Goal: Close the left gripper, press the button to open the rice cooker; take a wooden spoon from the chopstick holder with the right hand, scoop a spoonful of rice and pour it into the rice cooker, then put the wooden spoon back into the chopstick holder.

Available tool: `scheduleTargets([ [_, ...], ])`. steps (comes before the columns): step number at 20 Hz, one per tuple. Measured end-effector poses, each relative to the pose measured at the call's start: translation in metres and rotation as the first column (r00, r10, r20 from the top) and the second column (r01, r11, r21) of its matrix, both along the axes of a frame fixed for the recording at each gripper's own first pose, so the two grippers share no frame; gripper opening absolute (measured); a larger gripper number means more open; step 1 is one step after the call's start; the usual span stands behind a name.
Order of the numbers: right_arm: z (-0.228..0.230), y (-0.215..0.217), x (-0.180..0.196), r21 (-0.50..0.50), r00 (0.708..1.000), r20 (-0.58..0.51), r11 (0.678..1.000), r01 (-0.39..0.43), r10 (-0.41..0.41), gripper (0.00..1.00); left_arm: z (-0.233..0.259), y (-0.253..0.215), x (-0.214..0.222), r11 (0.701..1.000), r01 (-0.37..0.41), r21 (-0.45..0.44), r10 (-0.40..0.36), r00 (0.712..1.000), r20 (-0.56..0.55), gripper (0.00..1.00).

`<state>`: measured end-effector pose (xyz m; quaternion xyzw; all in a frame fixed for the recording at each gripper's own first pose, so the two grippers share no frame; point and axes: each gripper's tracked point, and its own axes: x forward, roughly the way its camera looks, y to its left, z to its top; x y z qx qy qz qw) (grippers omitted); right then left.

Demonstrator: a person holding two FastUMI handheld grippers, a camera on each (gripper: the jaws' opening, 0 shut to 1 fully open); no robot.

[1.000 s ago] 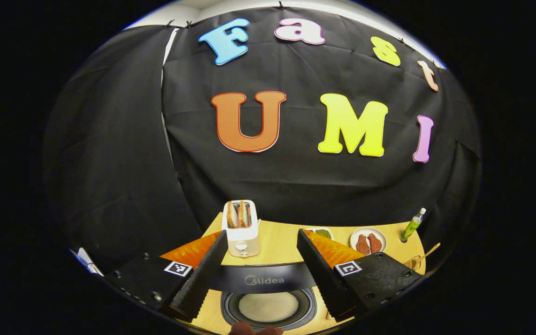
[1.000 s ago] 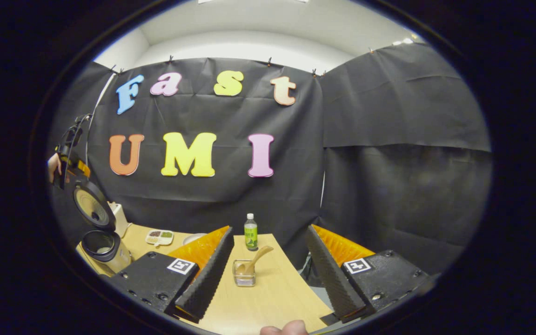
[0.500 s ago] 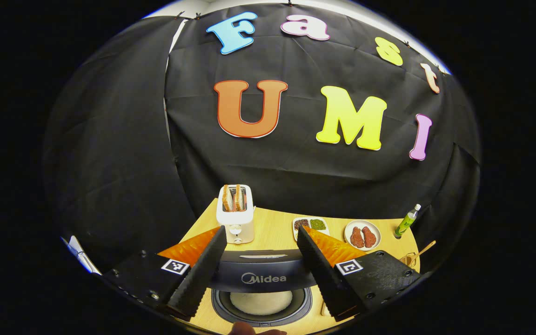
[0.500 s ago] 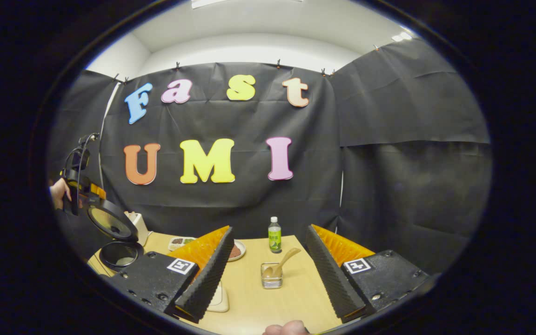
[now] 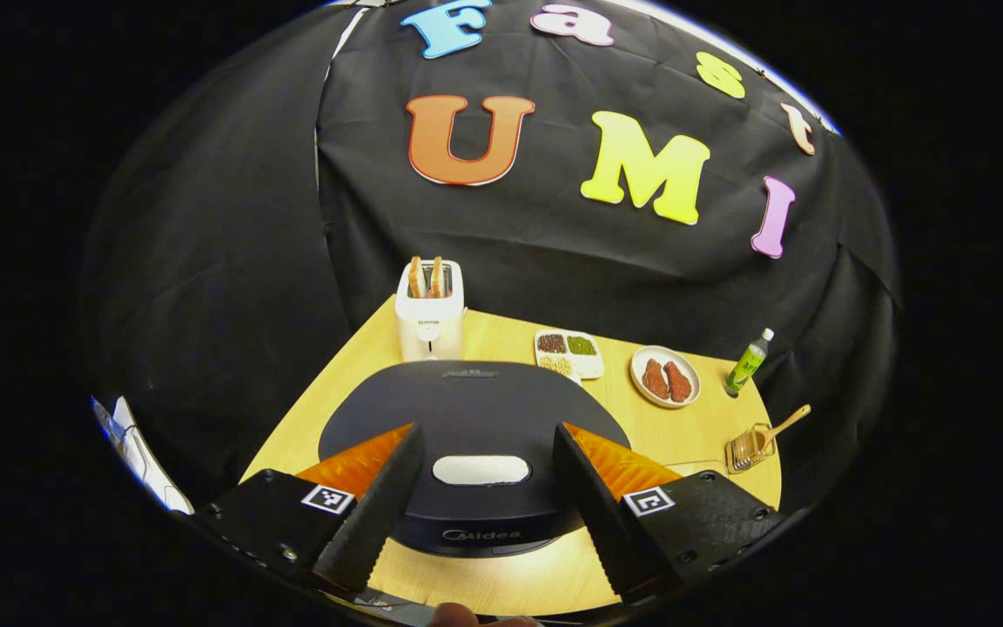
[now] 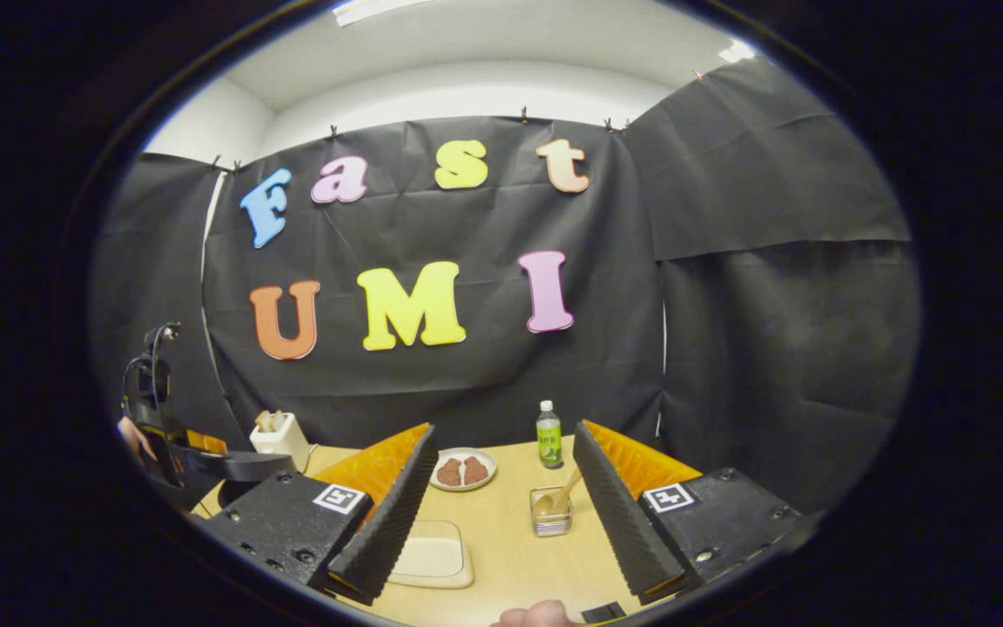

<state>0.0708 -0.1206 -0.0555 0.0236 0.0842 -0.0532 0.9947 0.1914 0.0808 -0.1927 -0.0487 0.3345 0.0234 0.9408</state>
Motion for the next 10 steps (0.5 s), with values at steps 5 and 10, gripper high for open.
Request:
scheduleTargets([
  [5,-0.006,0.016,-0.004,0.011,0.999,-0.018,0.999,-0.035,0.035,1.0,-0.031,-0.003,-0.02,0.999,-0.012,-0.031,0.01,0.998,-0.065,0.98],
  [10,-0.013,0.025,-0.001,0.025,0.997,-0.038,0.997,-0.067,0.068,1.0,-0.063,-0.004,-0.033,0.998,-0.024,-0.058,0.016,0.99,-0.144,0.97],
])
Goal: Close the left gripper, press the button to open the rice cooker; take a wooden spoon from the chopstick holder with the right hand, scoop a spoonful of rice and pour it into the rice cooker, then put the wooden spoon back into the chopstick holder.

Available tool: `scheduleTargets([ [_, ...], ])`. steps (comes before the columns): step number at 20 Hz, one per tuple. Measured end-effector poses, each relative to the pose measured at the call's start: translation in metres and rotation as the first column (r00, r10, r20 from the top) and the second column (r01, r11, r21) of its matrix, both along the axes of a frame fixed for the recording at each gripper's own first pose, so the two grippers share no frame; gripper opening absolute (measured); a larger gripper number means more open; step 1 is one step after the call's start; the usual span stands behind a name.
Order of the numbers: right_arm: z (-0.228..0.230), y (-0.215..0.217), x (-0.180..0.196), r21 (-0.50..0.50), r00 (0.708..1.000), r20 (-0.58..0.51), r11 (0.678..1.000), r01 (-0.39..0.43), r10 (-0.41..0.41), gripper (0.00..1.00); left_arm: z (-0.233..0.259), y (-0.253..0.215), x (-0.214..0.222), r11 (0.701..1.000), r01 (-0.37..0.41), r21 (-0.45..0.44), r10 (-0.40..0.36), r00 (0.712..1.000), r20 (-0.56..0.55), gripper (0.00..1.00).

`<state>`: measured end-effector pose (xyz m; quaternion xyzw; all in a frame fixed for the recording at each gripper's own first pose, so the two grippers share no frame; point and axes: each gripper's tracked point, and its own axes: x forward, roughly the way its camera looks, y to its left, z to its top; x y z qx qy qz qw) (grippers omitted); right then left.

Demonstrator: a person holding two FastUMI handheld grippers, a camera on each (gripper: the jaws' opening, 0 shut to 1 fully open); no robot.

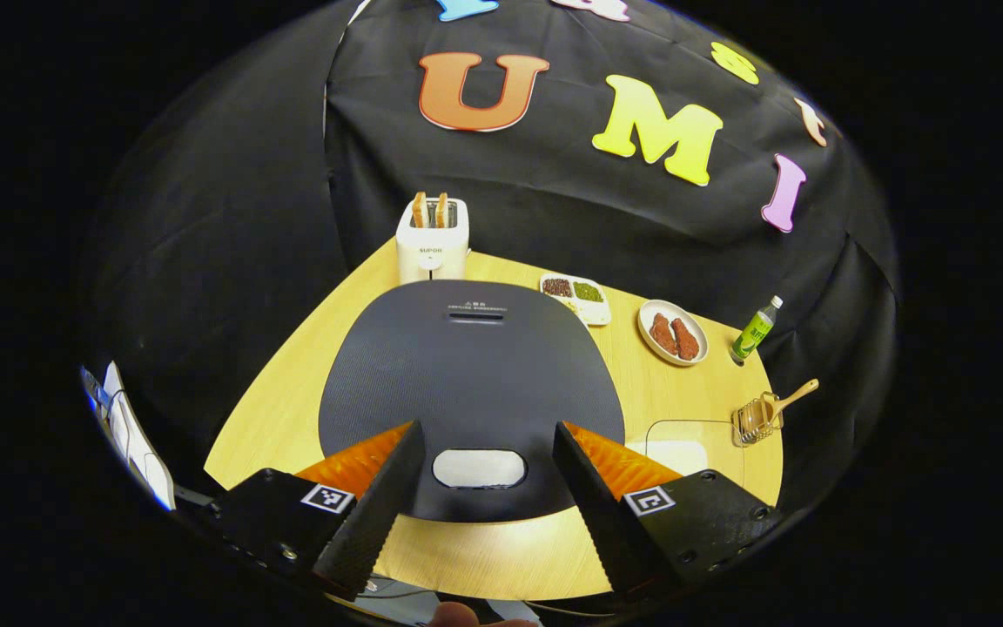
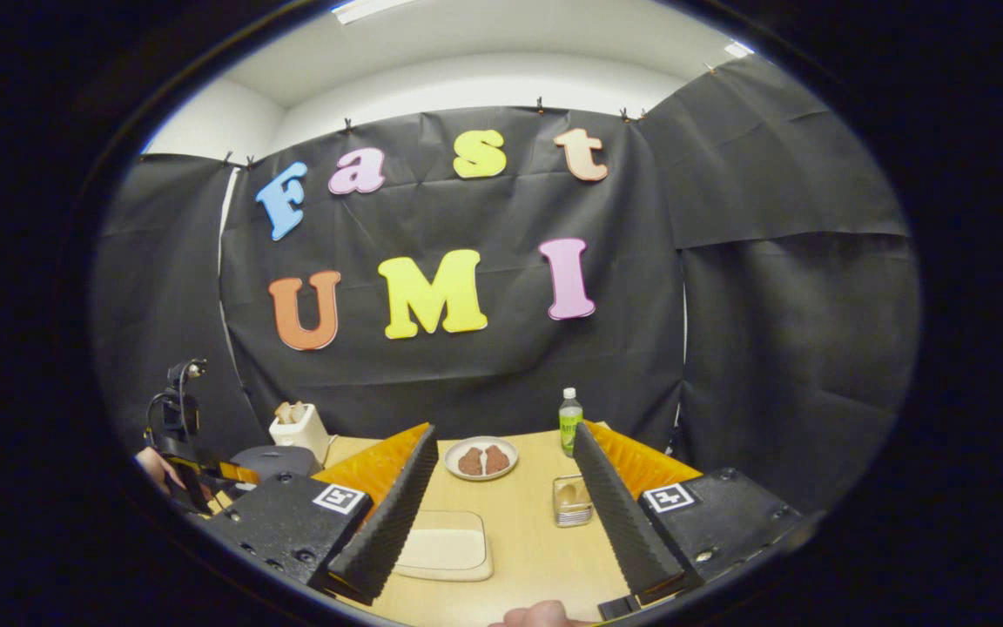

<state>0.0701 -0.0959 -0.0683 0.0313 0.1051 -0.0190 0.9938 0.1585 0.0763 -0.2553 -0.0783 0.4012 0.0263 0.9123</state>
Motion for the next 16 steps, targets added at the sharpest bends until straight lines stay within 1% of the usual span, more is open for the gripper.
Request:
scheduleTargets([
  [2,-0.003,0.002,0.002,0.007,1.0,-0.007,1.0,-0.014,0.014,1.0,-0.005,0.0,-0.003,1.0,-0.007,-0.005,0.007,1.0,-0.018,0.98],
  [6,-0.007,-0.001,0.01,0.028,0.999,-0.014,0.999,-0.032,0.033,1.0,-0.01,0.0,-0.004,1.0,0.003,0.027,-0.002,1.0,-0.029,0.97],
  [8,-0.009,-0.004,0.016,0.037,0.999,-0.012,0.999,-0.037,0.037,1.0,-0.014,0.0,-0.005,0.998,0.007,0.061,-0.005,1.0,-0.024,0.97],
  [10,-0.016,-0.003,0.023,0.056,0.998,-0.02,0.997,-0.052,0.053,1.0,-0.026,-0.002,-0.01,0.992,0.039,0.122,-0.035,0.999,-0.035,0.98],
  [11,-0.019,-0.002,0.026,0.064,0.997,-0.03,0.996,-0.064,0.066,1.0,-0.023,0.0,-0.005,0.992,0.026,0.125,-0.025,1.0,-0.004,0.98],
  [12,-0.021,-0.003,0.03,0.068,0.996,-0.037,0.995,-0.073,0.076,1.0,-0.024,0.0,-0.004,0.994,0.009,0.11,-0.007,1.0,-0.012,0.99],
  [13,-0.02,-0.005,0.033,0.068,0.996,-0.036,0.994,-0.08,0.083,1.0,-0.022,0.001,-0.005,0.994,0.0,0.106,0.0,1.0,0.005,0.98],
  [14,-0.019,-0.007,0.038,0.07,0.996,-0.03,0.994,-0.087,0.089,1.0,-0.024,-0.001,-0.005,0.994,-0.007,0.109,0.008,1.0,-0.006,0.99],
  [16,-0.02,-0.009,0.047,0.067,0.993,-0.031,0.992,-0.108,0.11,1.0,-0.024,-0.001,-0.004,0.991,-0.021,0.129,0.019,1.0,0.015,0.98],
])
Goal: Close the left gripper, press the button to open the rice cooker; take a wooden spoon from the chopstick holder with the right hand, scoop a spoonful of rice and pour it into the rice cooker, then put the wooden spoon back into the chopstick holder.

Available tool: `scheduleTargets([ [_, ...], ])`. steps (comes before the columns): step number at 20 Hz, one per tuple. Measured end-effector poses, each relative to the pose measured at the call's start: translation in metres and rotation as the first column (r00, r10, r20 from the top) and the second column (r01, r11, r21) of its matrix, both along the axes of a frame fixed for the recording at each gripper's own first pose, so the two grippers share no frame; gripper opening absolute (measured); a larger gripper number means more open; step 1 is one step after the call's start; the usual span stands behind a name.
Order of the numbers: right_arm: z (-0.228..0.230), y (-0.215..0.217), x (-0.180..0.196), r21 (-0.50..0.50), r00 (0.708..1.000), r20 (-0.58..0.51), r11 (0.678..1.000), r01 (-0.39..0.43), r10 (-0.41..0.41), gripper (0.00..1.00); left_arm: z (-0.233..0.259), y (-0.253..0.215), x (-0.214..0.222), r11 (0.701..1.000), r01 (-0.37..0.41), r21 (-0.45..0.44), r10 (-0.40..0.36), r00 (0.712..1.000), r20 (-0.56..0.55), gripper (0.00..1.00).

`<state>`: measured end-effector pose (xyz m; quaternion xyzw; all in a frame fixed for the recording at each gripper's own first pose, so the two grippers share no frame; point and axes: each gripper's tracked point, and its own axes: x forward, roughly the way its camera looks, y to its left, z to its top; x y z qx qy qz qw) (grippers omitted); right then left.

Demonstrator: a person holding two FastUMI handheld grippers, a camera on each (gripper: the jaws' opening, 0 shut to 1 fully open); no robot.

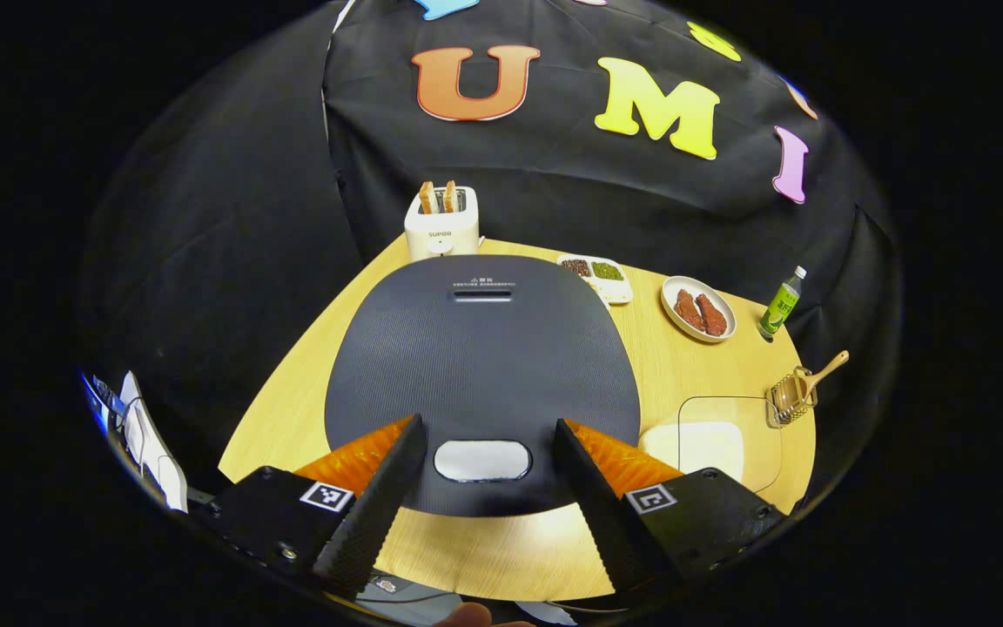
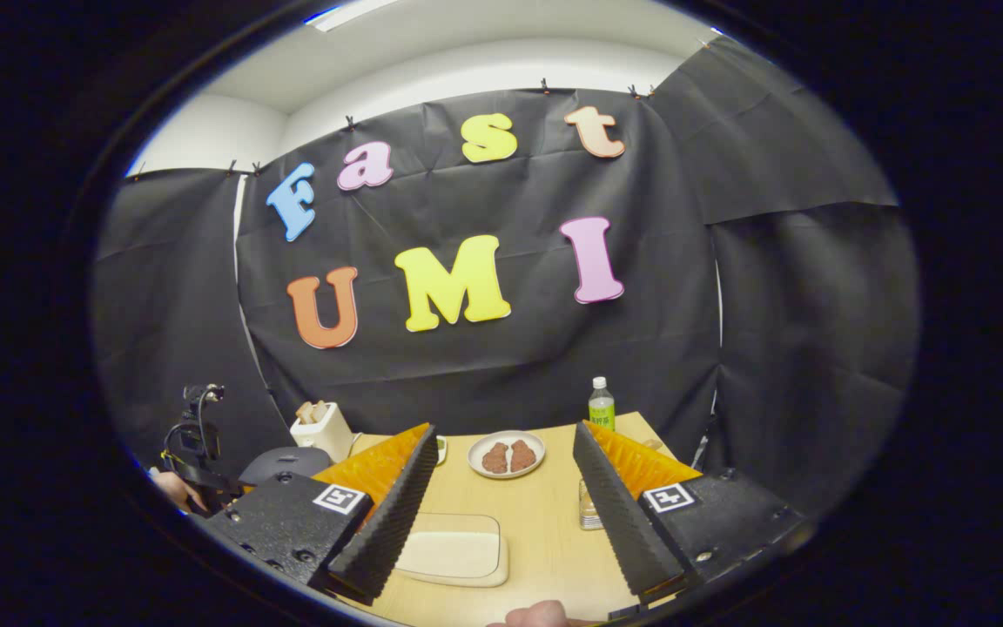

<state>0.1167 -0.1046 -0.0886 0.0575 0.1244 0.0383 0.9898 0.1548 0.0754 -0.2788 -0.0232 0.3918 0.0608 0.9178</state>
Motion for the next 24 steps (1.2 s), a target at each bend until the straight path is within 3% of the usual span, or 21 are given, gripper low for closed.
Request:
scheduleTargets([
  [4,-0.006,-0.006,0.006,-0.005,0.999,-0.021,1.0,-0.025,0.025,1.0,0.014,-0.003,0.001,1.0,-0.031,-0.001,0.031,0.996,0.079,0.96],
  [8,-0.004,-0.01,0.005,0.002,0.999,-0.03,1.0,-0.01,0.01,0.99,0.077,-0.023,0.003,1.0,0.004,-0.005,-0.003,0.97,0.243,0.95],
  [13,0.024,-0.005,-0.016,-0.021,0.999,0.026,0.999,0.028,-0.027,1.0,0.173,-0.068,-0.021,0.995,0.104,0.008,-0.095,0.874,0.477,0.95],
  [18,0.063,0.021,-0.07,-0.061,0.993,0.101,0.996,0.062,-0.056,0.99,0.231,-0.105,-0.092,0.981,0.189,0.028,-0.167,0.776,0.608,0.95],
  [21,0.073,0.045,-0.111,-0.061,0.991,0.121,0.996,0.058,-0.05,1.0,0.252,-0.11,-0.143,0.974,0.221,0.057,-0.205,0.74,0.64,0.95],
  [24,0.083,0.059,-0.153,-0.09,0.986,0.151,0.993,0.082,-0.068,1.0,0.272,-0.093,-0.181,0.977,0.184,0.109,-0.206,0.683,0.701,0.94],
])
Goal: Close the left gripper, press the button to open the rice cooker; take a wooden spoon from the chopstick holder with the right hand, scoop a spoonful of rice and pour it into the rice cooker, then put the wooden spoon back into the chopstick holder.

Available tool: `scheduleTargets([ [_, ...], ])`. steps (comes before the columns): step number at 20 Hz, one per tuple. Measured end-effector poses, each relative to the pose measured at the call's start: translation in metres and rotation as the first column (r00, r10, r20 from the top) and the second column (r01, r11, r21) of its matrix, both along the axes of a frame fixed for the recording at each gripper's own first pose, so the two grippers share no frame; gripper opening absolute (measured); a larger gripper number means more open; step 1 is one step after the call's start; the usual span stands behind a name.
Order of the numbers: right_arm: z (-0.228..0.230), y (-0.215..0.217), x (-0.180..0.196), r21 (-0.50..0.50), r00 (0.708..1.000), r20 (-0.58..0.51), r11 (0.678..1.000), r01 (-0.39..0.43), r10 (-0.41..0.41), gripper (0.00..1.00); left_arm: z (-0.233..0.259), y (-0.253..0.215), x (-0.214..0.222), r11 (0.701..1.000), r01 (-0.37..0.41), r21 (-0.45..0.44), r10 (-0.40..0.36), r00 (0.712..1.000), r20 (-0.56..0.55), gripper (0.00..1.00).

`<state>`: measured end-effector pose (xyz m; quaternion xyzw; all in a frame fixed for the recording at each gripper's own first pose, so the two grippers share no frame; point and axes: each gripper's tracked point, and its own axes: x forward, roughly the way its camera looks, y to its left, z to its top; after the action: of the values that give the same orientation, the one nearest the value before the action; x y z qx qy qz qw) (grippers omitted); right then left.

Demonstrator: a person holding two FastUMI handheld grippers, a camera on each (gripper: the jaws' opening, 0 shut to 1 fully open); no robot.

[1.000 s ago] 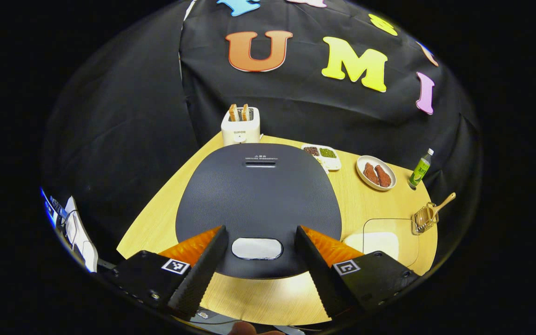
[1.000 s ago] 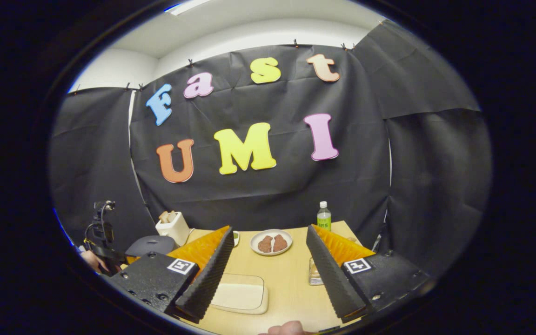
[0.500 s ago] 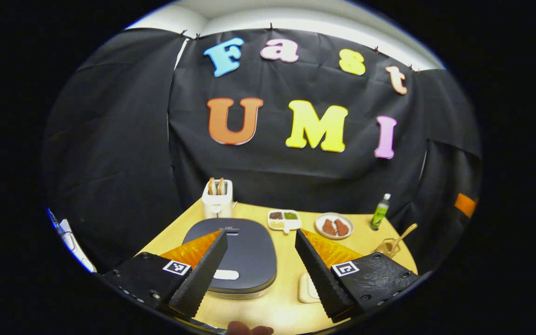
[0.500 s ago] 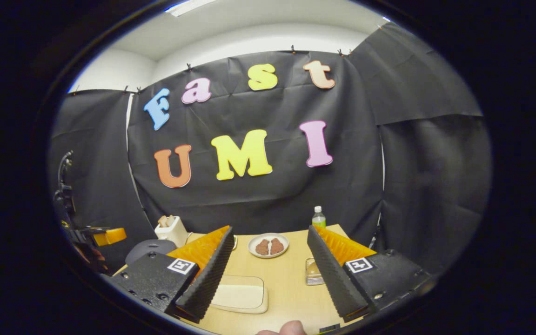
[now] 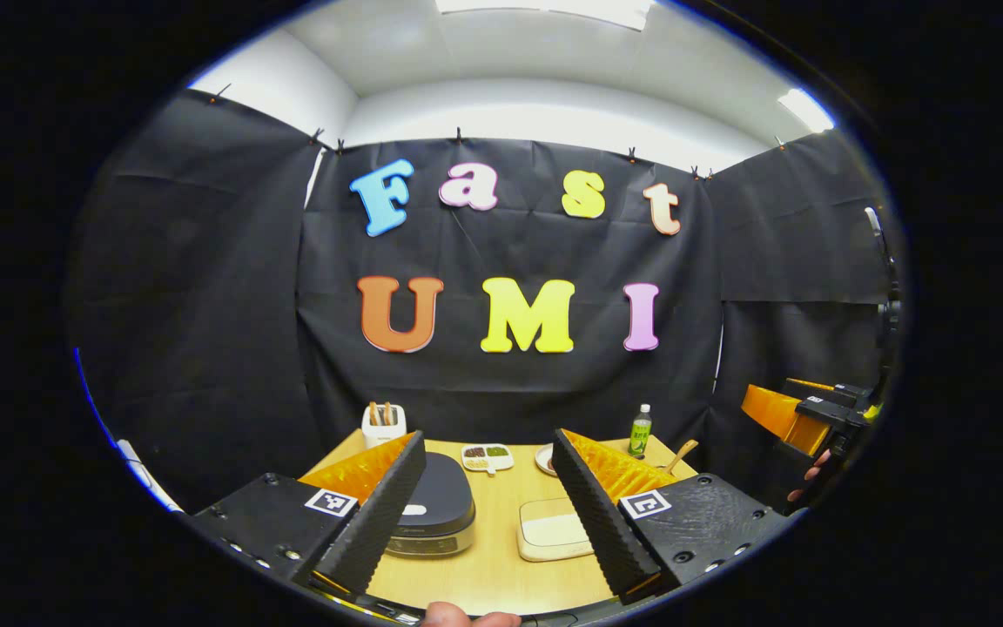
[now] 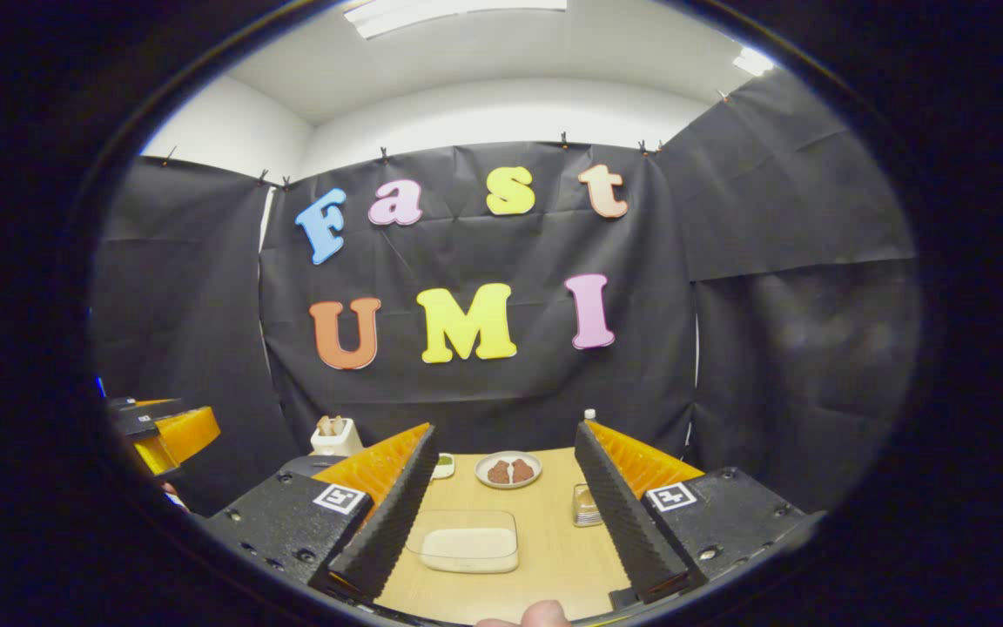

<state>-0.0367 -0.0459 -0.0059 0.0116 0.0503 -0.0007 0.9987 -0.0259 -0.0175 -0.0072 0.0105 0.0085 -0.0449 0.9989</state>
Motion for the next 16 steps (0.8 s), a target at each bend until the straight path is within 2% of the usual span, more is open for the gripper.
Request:
scheduleTargets([
  [1,0.004,0.003,-0.013,-0.01,1.0,0.015,1.0,0.011,-0.011,0.99,0.003,0.004,-0.011,1.0,-0.01,0.009,0.01,1.0,0.019,0.89],
  [2,0.009,0.008,-0.026,-0.016,0.999,0.03,1.0,0.018,-0.018,1.0,0.005,0.003,-0.023,1.0,-0.009,0.022,0.008,0.999,0.036,0.95],
  [6,0.021,0.014,-0.065,-0.065,0.996,0.069,0.996,0.054,-0.049,0.99,0.014,0.0,-0.049,0.997,0.009,0.072,-0.016,0.995,0.102,0.94],
  [12,0.023,0.02,-0.086,-0.091,0.996,0.08,0.995,0.04,-0.033,1.0,0.022,-0.008,-0.065,0.999,0.019,0.034,-0.024,0.99,0.137,0.95],
  [16,0.02,0.02,-0.084,-0.111,0.995,0.091,0.993,0.037,-0.027,1.0,0.026,-0.022,-0.051,0.998,0.027,0.048,-0.035,0.986,0.161,0.95],
])
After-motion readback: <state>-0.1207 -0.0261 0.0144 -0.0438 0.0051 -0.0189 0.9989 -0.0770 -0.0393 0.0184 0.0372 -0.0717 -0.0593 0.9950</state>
